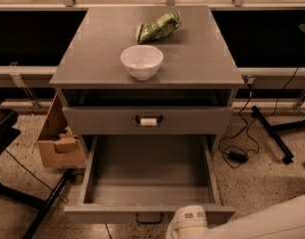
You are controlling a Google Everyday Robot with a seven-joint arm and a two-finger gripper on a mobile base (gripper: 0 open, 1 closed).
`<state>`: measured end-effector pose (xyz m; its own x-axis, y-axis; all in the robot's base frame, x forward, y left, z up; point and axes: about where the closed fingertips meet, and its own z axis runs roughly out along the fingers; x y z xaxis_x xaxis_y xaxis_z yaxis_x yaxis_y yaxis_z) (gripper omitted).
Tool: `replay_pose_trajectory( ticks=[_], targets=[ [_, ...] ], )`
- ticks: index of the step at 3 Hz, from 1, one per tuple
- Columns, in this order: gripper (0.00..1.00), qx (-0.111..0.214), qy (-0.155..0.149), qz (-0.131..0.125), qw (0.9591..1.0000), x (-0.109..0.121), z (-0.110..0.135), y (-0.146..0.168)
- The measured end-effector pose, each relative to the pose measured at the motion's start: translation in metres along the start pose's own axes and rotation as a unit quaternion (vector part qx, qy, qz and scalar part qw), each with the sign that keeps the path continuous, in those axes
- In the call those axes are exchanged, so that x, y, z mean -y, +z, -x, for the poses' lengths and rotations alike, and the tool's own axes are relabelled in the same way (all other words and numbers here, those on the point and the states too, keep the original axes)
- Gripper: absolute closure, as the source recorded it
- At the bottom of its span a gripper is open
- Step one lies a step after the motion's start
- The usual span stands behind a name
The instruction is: Close middle drawer
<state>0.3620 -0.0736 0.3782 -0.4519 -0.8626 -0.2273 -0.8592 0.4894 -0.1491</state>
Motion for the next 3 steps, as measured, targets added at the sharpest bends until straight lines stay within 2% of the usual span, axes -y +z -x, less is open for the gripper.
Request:
replay_pose_trajectory(
  ticks=[1,2,3],
  targets=[
    [1.00,0.000,0.000,0.000,1.0000,0.000,0.000,0.000],
    [1.00,0.016,-0.003,-0.008,0.9998,0.035,0.007,0.018],
    [1.00,0.018,-0.004,-0.011,0.9998,0.039,0.008,0.019]
  ],
)
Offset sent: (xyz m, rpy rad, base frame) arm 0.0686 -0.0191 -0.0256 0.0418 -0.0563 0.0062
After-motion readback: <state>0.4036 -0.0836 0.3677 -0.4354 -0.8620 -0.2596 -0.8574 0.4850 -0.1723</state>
